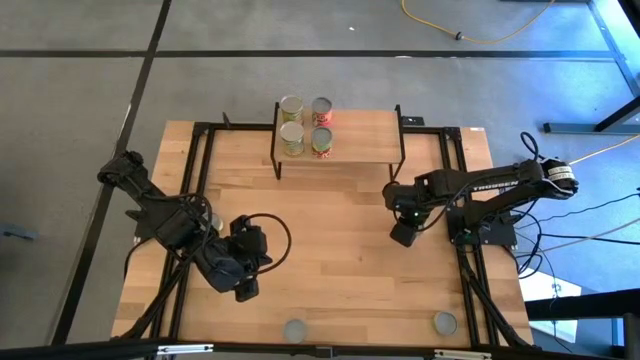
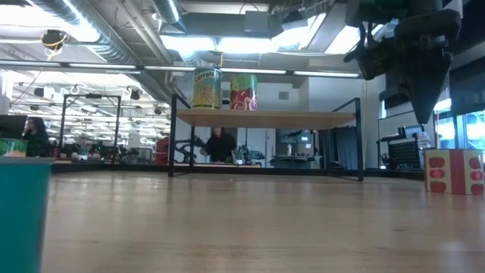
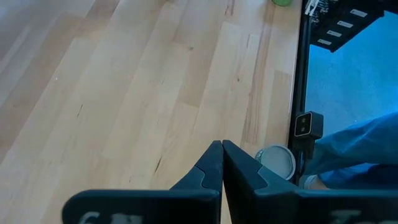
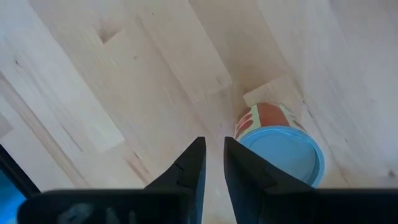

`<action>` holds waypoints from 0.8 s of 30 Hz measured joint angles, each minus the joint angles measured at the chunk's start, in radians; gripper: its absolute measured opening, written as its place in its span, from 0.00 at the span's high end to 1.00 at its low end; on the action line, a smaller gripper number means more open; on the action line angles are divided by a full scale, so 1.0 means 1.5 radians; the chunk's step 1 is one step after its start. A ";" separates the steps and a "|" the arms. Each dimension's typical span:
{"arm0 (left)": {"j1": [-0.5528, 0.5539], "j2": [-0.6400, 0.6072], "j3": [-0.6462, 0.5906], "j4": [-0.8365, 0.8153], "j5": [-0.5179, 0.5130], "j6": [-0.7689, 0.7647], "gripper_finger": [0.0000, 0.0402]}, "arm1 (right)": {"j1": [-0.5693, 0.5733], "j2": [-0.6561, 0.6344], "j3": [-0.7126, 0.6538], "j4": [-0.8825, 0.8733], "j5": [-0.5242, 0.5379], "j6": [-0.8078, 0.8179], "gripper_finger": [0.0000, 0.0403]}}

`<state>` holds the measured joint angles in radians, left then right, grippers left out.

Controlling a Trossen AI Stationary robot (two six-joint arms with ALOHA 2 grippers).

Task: Pick and place cans onto a shelf
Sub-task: Put the canned tomatoes on the shelf

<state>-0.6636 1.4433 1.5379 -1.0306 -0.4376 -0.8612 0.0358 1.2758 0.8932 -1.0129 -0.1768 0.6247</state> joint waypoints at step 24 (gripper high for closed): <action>0.000 0.000 0.000 -0.001 -0.004 0.022 1.00 | 0.016 0.000 0.000 -0.021 0.060 0.181 0.85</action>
<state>-0.6632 1.4433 1.5379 -1.0313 -0.4431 -0.8280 0.0595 1.2758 0.8932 -1.0444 -0.0871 0.8959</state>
